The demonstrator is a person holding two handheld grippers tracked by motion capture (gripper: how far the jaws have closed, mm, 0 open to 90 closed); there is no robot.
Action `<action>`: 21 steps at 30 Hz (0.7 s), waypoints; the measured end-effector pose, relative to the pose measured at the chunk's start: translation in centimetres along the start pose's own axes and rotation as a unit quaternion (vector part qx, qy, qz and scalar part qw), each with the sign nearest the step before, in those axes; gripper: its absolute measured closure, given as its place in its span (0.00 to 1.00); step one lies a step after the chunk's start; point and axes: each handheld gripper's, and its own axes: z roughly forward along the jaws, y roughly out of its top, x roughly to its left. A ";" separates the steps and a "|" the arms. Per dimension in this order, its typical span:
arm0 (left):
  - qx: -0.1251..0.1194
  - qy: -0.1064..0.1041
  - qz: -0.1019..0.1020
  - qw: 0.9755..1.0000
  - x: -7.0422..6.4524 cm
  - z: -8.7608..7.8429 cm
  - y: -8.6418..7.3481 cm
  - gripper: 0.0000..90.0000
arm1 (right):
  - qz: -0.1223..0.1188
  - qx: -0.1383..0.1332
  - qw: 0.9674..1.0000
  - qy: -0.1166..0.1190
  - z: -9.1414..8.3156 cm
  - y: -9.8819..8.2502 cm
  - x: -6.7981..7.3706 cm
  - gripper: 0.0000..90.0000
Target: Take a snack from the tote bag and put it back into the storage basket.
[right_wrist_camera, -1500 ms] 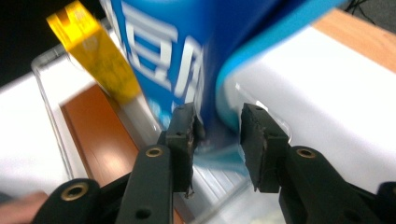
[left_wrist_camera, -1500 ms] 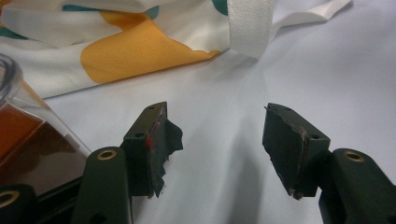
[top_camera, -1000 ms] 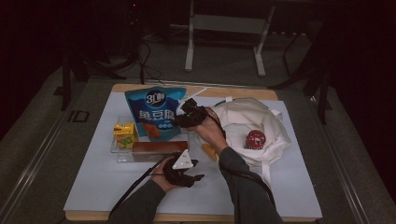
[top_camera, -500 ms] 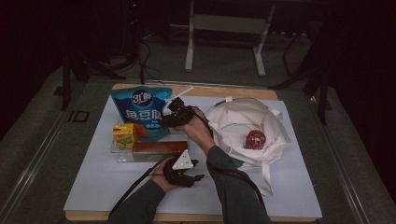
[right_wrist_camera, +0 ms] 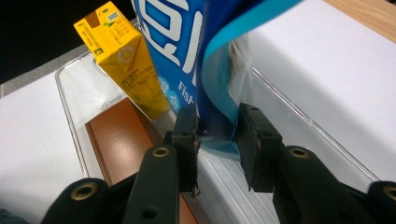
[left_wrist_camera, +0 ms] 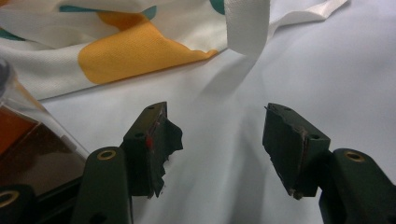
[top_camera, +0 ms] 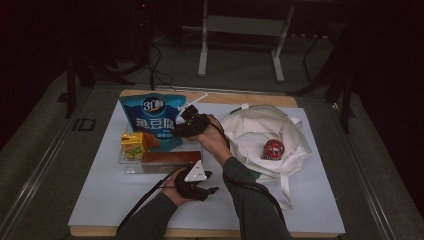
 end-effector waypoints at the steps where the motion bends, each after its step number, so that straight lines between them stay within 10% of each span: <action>1: 0.000 0.000 0.000 1.000 0.0 0.0 0.0 0.46 | -0.002 0.001 1.000 -0.003 -0.1 0.0 0.0 0.77; 21: -0.004 0.000 -0.005 1.000 0.0 0.0 0.0 0.46 | -0.004 -0.035 0.999 -0.007 -5.1 -0.4 -0.1 0.73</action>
